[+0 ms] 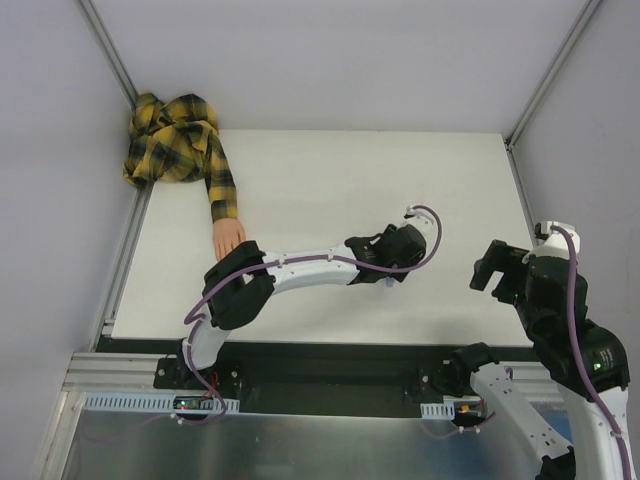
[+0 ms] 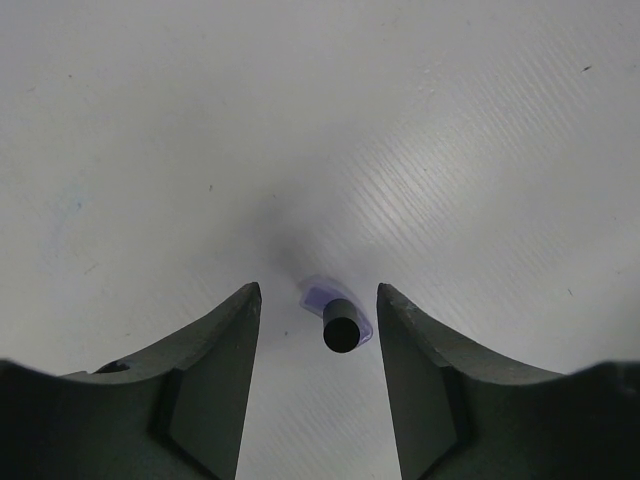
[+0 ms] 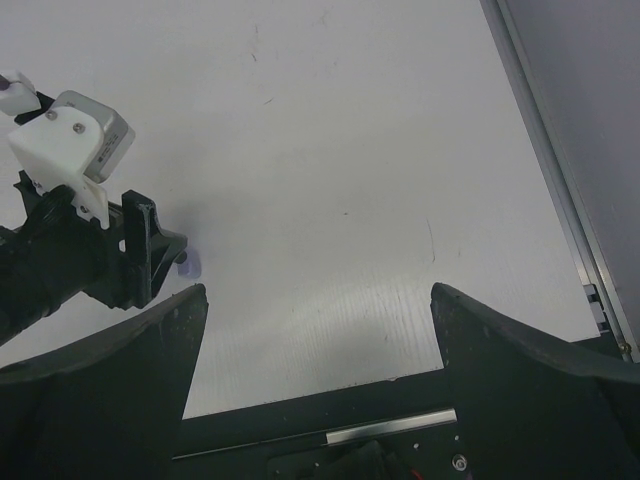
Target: Paint the nails
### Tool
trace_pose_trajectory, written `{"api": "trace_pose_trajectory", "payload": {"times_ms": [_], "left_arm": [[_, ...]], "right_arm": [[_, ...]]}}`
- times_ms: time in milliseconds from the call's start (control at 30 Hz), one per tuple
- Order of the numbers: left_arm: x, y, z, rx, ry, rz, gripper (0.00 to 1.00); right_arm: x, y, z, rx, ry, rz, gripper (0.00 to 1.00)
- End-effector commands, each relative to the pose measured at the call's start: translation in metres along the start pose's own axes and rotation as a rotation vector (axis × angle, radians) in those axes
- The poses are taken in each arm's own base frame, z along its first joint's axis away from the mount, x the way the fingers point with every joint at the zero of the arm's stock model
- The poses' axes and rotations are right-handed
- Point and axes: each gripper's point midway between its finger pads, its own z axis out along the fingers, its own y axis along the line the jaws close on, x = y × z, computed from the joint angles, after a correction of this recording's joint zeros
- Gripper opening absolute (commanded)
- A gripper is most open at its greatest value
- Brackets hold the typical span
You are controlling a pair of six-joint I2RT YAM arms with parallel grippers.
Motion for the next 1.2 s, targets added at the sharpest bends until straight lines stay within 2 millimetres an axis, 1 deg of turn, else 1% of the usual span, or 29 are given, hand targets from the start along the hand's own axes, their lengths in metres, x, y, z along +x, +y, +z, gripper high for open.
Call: {"api": "trace_pose_trajectory", "payload": {"times_ms": [0,67,100,167,433,600,700,933,1000,1033,1067,1167], "left_arm": [[0.009,-0.005,-0.001,-0.002,0.024,-0.004,0.49],[0.014,-0.005,0.001,-0.002,0.036,0.001,0.46],[0.014,-0.006,0.001,0.0,0.035,0.001,0.45],[0.016,-0.008,0.002,0.006,0.041,0.003,0.4],[0.025,-0.01,0.004,0.003,0.061,0.01,0.38],[0.03,-0.015,0.005,0.022,0.076,0.006,0.36],[0.032,-0.016,0.006,0.022,0.08,0.014,0.32],[0.034,-0.015,0.009,0.016,0.085,0.025,0.3],[0.034,-0.014,0.009,0.016,0.085,0.028,0.27],[0.035,-0.013,0.009,0.008,0.084,0.032,0.24],[0.034,-0.012,0.009,0.006,0.083,0.037,0.15],[0.028,-0.007,0.003,-0.006,0.072,0.053,0.09]], "right_arm": [[0.003,0.001,0.0,-0.013,0.006,-0.009,0.96],[0.004,0.001,0.0,-0.013,0.01,-0.01,0.96],[0.004,0.0,-0.001,-0.011,0.007,-0.007,0.96],[0.005,0.001,0.0,-0.013,0.009,-0.008,0.96],[0.007,0.001,0.0,-0.012,0.016,-0.005,0.96],[0.01,0.002,0.002,-0.014,0.029,-0.008,0.96],[0.012,0.003,0.005,-0.014,0.035,-0.009,0.96],[0.014,0.006,0.007,-0.024,0.044,-0.008,0.96],[0.015,0.006,0.008,-0.024,0.049,-0.011,0.96],[0.017,0.006,0.008,-0.022,0.053,-0.013,0.96],[0.017,0.006,0.009,-0.024,0.053,-0.017,0.96],[0.022,0.008,0.013,-0.029,0.07,-0.034,0.96]]}}
